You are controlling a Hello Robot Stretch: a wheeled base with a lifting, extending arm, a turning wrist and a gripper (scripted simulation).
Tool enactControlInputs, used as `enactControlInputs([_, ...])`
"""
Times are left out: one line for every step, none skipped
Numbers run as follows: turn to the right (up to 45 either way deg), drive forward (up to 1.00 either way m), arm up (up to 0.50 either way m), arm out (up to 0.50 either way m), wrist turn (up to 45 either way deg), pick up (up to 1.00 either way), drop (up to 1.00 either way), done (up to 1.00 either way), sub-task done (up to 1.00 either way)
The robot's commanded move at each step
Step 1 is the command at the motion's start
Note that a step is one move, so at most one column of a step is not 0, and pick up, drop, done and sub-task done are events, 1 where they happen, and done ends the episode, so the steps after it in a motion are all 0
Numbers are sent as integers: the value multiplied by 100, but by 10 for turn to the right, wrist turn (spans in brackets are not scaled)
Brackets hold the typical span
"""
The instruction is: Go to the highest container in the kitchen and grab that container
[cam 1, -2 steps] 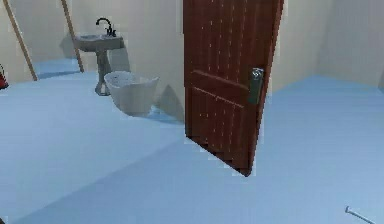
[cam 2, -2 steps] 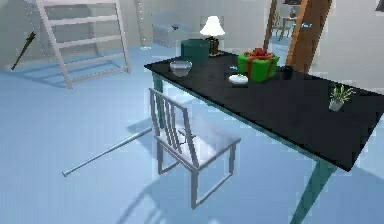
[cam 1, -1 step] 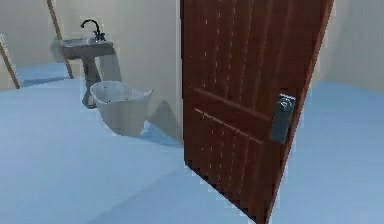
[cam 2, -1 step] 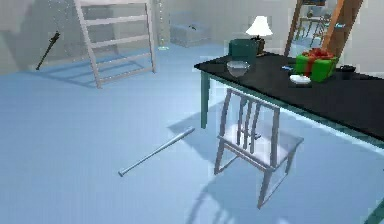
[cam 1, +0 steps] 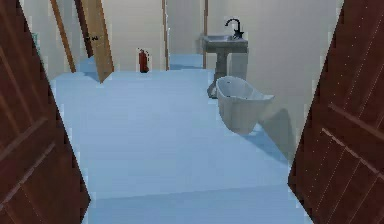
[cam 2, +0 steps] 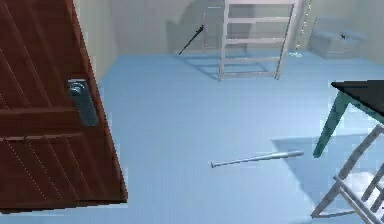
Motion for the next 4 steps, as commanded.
enactControlInputs([0,45,0,0,0,0,0,0,0])
enactControlInputs([-60,0,0,0,0,0,0,0,0])
enactControlInputs([0,100,0,0,0,0,0,0,0])
enactControlInputs([30,0,0,0,0,0,0,0,0])
